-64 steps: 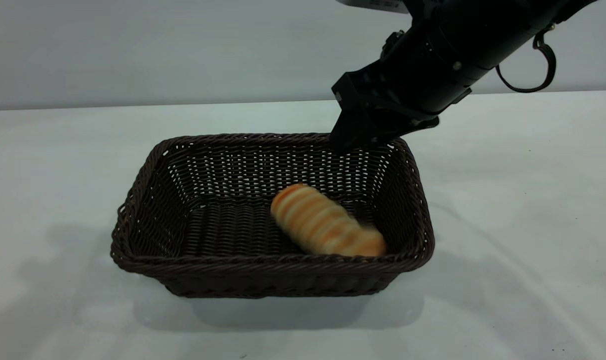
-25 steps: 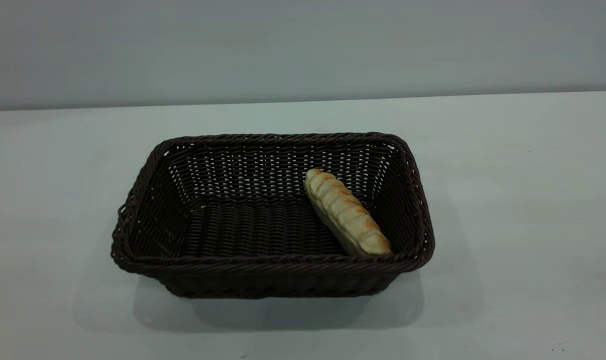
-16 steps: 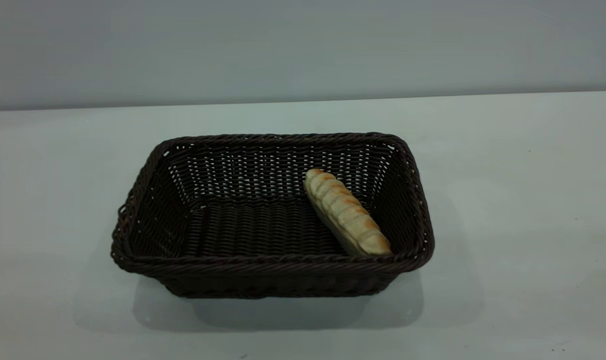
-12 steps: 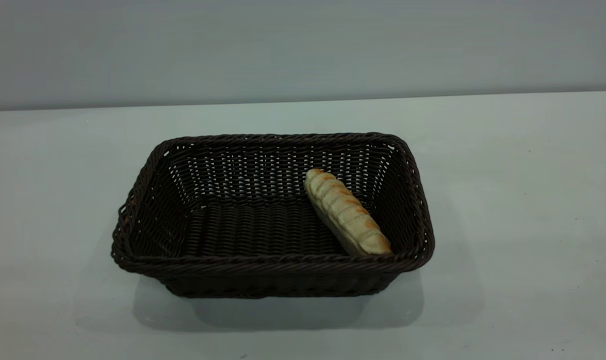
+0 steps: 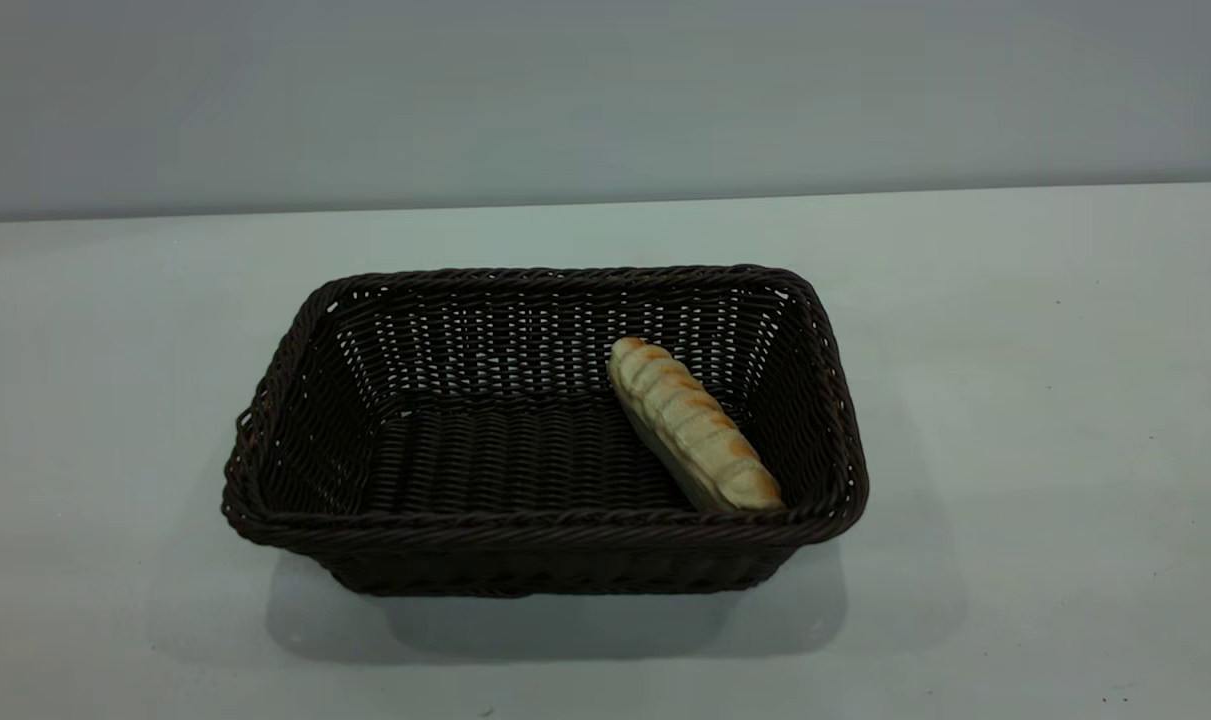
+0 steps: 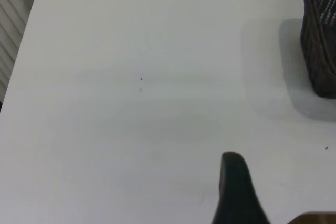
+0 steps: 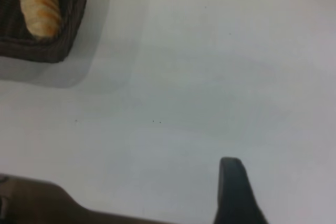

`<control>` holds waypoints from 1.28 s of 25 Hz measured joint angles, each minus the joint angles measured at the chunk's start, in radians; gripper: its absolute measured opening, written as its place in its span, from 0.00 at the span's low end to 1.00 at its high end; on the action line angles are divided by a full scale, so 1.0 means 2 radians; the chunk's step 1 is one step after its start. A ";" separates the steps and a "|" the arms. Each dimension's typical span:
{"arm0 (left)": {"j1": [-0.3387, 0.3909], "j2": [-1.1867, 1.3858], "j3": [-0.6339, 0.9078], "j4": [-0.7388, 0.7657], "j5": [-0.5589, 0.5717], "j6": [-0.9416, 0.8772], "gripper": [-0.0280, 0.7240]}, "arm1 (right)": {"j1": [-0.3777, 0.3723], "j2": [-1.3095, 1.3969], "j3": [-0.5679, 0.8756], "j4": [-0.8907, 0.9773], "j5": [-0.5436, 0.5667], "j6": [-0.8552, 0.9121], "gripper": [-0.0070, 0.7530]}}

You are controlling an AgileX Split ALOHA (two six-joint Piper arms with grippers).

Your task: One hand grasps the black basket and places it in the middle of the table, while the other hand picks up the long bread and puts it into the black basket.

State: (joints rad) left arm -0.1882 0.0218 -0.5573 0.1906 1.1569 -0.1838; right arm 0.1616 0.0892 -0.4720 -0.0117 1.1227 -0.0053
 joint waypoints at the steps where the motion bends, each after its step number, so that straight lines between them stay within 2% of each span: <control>1: 0.000 0.000 0.002 0.000 0.000 0.002 0.73 | 0.000 0.000 0.000 0.000 0.000 0.000 0.58; 14: 0.000 0.000 0.032 -0.053 -0.007 0.030 0.73 | 0.000 0.000 0.000 0.001 0.000 0.000 0.58; 27: 0.000 0.000 0.032 -0.059 -0.007 0.036 0.73 | 0.000 0.000 0.000 0.002 0.000 0.000 0.58; 29: 0.008 0.000 0.032 -0.060 -0.007 0.037 0.73 | -0.001 0.000 0.000 0.002 0.000 0.000 0.58; 32: 0.046 -0.008 0.032 -0.061 -0.008 0.038 0.73 | -0.023 0.000 0.000 0.003 0.000 0.000 0.58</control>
State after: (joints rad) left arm -0.0966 0.0064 -0.4930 0.0695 1.1412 -0.1086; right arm 0.1165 0.0884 -0.4720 -0.0065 1.1227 -0.0053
